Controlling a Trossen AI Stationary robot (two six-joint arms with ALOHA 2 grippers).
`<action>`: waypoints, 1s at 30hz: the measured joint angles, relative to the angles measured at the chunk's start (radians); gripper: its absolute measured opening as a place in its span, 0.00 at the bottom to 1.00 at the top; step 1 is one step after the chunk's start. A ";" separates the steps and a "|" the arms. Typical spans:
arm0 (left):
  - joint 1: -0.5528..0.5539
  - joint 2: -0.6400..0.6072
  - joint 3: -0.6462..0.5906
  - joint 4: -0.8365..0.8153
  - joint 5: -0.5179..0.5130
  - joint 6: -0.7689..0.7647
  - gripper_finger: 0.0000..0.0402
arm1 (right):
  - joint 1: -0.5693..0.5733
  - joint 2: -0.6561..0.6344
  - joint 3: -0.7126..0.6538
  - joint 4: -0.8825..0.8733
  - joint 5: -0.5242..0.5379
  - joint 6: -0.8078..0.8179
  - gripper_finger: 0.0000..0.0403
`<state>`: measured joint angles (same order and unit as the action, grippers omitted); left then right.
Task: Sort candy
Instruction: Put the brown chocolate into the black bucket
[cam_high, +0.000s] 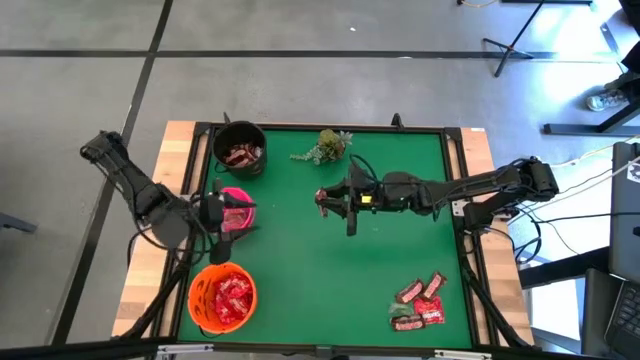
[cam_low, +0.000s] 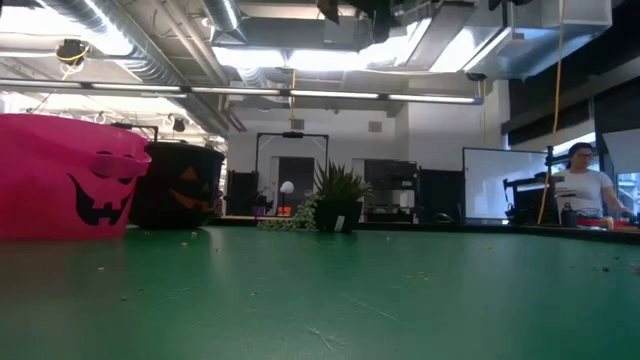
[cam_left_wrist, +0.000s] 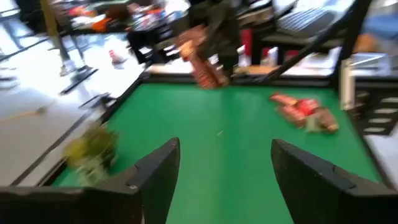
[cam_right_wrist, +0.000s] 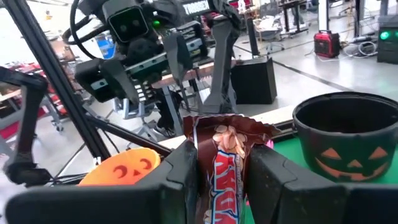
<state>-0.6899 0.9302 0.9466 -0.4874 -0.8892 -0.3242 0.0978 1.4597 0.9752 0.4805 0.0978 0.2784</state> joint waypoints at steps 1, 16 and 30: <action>0.029 0.000 -0.012 0.061 0.044 0.047 0.61 | 0.000 0.000 0.000 0.002 -0.003 0.000 0.26; 0.495 0.000 -0.377 0.926 0.705 0.124 0.61 | 0.001 0.065 0.000 0.168 -0.039 0.000 0.26; 0.542 0.110 -0.394 0.994 0.727 0.067 0.61 | 0.000 0.213 0.156 0.227 -0.083 -0.052 0.26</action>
<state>-0.1477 1.0404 0.5523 0.5063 -0.1623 -0.2568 0.0978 1.6731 1.1309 0.7075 0.0143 0.2268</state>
